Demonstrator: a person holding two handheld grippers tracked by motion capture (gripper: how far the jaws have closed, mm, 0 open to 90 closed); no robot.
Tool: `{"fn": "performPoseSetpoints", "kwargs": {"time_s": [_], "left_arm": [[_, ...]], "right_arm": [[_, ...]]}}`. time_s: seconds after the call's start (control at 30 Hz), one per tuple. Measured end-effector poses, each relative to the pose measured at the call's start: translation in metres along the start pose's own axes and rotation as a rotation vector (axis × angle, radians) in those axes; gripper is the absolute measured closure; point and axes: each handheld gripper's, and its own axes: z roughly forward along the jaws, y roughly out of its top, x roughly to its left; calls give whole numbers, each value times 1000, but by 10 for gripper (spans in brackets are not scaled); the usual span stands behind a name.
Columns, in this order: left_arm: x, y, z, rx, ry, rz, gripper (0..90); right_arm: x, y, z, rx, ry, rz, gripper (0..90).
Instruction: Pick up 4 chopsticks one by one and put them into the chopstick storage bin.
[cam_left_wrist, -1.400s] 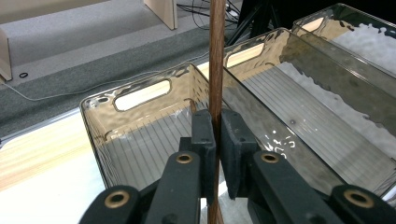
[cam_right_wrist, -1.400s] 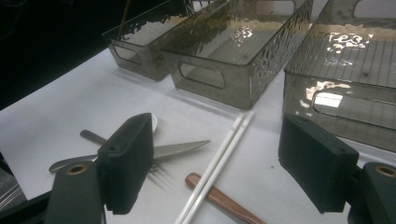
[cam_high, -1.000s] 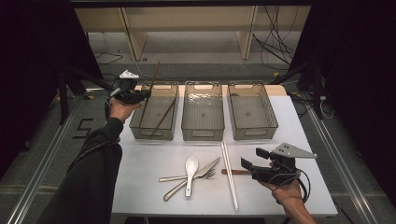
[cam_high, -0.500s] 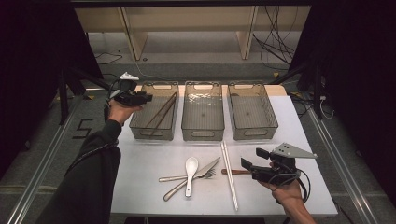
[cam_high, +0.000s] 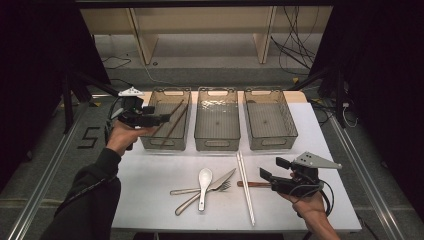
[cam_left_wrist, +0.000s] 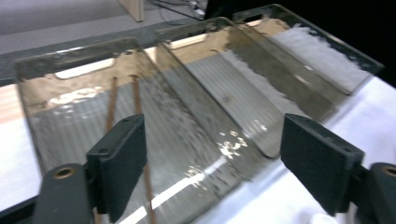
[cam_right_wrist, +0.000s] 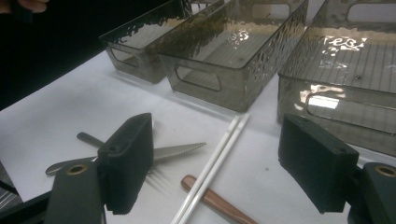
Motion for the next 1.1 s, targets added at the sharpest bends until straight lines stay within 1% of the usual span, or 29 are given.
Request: {"fn": "performPoseSetpoints", "kwargs": {"time_s": [0.1,0.13,0.17,0.2,0.23,0.3,0.33,0.37,0.5,0.6,0.77,0.83,0.93,1.03,1.1], "left_arm": [[-7,-8,-5,-12,-28,-12,180],[-9,-10,-6,-9,-35,-9,179],[-11,-12,-6,-6,-32,-10,172],[-14,-13,-7,-11,-29,-8,163],[-16,-15,-8,-19,-34,-8,161],[-21,-18,-10,-32,-54,-23,155],[-24,-21,-11,-36,-62,-25,154],[-27,-23,-11,-36,-66,-20,154],[-37,-34,-14,-27,-75,9,154],[-41,-41,-17,-31,-72,22,155],[-47,-53,-22,-44,-80,23,155],[-49,-57,-24,-51,-77,24,155],[-52,-64,-27,-52,-66,46,154],[-56,-71,-29,-46,-65,59,155],[-59,-74,-30,-47,-62,67,155]], "right_arm": [[-3,1,-1,-3,-2,4,276],[-4,1,-1,-2,-4,4,276],[-4,1,-1,-1,-3,4,276],[-5,1,-1,0,-1,3,276],[-5,2,-2,3,1,3,276],[-6,2,-3,3,0,-5,276],[-7,2,-4,4,1,-6,276],[-8,3,-4,3,0,0,276],[-12,4,-5,4,-2,-2,276],[-15,4,-5,12,-4,-3,276],[-19,5,-2,28,-7,-4,276],[-20,5,0,37,-7,-6,276],[-21,5,2,54,-9,-20,276],[-24,6,5,69,-5,-18,276],[-25,7,7,85,-3,-29,276]]}}
